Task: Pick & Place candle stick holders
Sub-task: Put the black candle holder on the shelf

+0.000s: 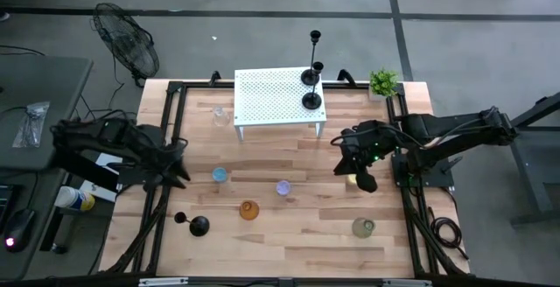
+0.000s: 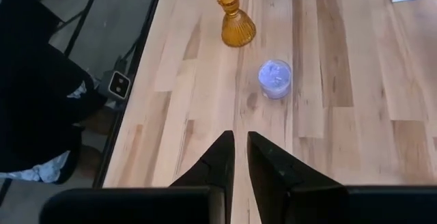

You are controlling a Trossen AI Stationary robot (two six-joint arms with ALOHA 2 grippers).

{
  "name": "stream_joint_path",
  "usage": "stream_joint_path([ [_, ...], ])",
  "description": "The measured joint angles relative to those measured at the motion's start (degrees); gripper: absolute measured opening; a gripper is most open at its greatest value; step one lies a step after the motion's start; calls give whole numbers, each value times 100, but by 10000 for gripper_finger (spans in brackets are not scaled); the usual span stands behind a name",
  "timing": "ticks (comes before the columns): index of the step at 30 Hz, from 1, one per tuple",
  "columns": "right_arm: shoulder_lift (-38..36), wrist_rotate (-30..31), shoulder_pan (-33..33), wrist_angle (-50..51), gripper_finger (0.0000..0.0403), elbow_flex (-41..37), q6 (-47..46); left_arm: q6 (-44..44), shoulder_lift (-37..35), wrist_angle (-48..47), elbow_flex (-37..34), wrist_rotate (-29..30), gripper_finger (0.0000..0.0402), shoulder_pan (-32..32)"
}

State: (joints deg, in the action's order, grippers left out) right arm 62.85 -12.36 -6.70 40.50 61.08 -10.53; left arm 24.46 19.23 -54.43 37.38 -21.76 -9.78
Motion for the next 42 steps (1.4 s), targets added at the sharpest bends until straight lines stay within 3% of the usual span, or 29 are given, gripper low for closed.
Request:
stream_joint_path([
  [9, 0, -65, 0, 4, 33, 0, 488, -169, 373, -1023, 147, -955, 158, -1],
  [19, 0, 36, -4, 5, 33, 0, 907, -170, 1077, -861, 147, -1349, 158, -55],
  [28, 0, 86, -4, 16, 33, 0, 1180, 637, 1448, -1027, 147, -1326, 158, -1166],
  [34, 0, 88, -4, 168, 33, 0, 1362, 1563, 1449, -230, 147, -431, 158, -2130],
  [42, 0, 90, -4, 270, 33, 0, 1385, 2889, 1593, -51, 145, 1082, 158, -3520],
])
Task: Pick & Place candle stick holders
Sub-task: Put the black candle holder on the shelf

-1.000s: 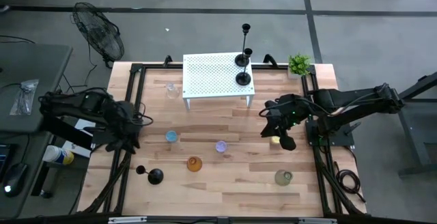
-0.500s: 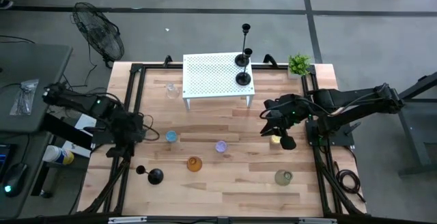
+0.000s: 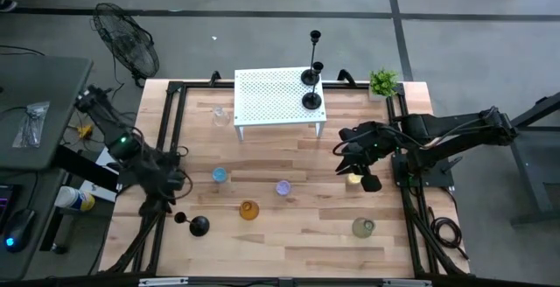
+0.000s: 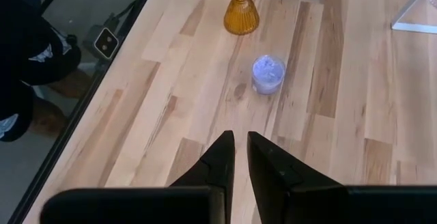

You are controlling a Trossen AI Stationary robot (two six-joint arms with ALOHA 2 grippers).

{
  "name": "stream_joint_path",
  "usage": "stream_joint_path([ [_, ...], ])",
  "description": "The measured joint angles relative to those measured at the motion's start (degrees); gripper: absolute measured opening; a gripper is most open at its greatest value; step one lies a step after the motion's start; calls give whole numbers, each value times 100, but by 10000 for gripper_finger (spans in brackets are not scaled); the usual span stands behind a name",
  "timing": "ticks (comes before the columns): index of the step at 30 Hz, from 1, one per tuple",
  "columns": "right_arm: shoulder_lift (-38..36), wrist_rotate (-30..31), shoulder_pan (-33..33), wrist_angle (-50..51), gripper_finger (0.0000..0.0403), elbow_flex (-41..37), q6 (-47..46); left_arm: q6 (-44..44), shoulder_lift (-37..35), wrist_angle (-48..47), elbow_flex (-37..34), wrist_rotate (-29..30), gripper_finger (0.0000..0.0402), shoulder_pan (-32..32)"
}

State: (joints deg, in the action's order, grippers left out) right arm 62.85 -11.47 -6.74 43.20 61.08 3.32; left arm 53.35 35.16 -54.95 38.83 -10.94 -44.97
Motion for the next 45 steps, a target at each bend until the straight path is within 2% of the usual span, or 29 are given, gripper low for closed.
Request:
stream_joint_path([
  [8, 0, 20, 0, -2, 33, 0, 150, 1306, 77, 238, 0, 1731, 158, -1236],
  [14, 0, 95, 0, -2, 33, 0, 152, 2015, 595, 554, -4, 2013, 158, -2138],
  [19, 0, 105, 0, -2, 33, 0, 177, 2505, 1180, 989, -4, 2790, 158, -2599],
  [32, 0, 224, 0, -9, 33, 0, 300, 3607, 2946, 1944, 21, 4284, 158, -3089],
  [36, 0, 282, 10, -9, 33, 0, 303, 3846, 3155, 1920, 24, 4636, 158, -3091],
  [45, 0, 280, 15, -13, 33, 0, 301, 3889, 3206, 1758, 15, 4896, 158, -3084],
])
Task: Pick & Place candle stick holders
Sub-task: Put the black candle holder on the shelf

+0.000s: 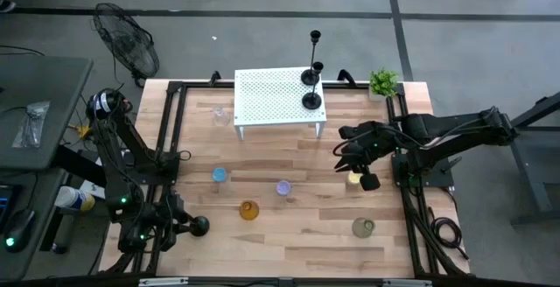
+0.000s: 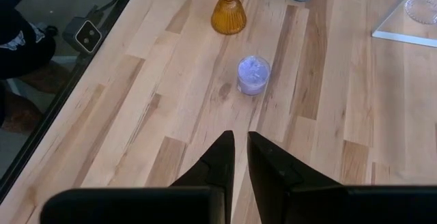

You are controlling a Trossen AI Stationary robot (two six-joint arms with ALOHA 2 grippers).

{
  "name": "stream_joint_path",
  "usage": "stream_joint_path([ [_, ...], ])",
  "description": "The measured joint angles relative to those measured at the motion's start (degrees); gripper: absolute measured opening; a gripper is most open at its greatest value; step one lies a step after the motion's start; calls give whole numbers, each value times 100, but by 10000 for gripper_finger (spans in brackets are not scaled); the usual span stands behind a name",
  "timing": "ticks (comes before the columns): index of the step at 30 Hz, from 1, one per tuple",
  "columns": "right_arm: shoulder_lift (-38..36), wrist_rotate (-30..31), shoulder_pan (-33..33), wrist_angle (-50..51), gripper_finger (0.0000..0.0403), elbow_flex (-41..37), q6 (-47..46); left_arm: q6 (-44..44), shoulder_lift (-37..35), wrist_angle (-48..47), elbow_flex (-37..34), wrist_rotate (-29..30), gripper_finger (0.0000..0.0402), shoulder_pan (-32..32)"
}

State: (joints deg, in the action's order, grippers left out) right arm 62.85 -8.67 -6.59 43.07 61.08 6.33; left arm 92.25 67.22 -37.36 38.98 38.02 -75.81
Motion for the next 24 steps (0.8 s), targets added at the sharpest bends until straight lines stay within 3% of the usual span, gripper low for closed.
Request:
stream_joint_path([
  [5, 0, 0, 0, 0, 33, 0, -17, 47, 0, -4, -8, 35, 145, 0],
  [16, 0, 0, 0, 0, 33, 0, -66, 85, 11, 81, -22, 241, 45, 2],
  [24, 0, 0, 0, 2, 33, 0, -72, 82, 11, 102, -26, 379, 15, 7],
])
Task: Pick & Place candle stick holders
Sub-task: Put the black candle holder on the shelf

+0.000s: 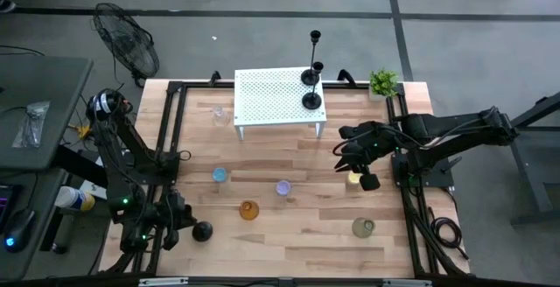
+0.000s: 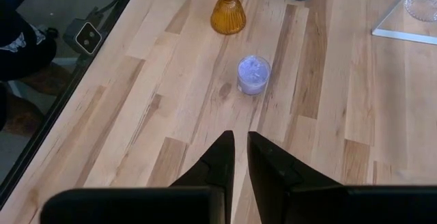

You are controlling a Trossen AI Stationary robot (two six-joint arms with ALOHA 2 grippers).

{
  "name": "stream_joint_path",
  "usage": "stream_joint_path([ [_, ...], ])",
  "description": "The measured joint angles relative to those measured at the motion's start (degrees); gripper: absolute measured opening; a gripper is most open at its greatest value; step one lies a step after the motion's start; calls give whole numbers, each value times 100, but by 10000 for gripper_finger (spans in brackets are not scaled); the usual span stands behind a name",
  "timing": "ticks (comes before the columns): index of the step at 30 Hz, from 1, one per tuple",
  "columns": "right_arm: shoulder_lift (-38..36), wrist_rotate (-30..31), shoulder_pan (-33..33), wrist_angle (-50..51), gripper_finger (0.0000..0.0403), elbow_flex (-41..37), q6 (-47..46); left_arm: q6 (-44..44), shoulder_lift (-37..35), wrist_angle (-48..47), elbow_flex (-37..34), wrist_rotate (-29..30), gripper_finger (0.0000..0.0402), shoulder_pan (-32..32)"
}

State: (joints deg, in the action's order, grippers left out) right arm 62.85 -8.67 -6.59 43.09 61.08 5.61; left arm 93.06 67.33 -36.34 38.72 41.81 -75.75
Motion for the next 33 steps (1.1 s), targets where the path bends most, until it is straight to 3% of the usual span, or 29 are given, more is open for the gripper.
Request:
stream_joint_path([
  [33, 0, 123, 2, 2, 33, 0, -129, -18, -4, 75, 2, 255, 5, -2],
])
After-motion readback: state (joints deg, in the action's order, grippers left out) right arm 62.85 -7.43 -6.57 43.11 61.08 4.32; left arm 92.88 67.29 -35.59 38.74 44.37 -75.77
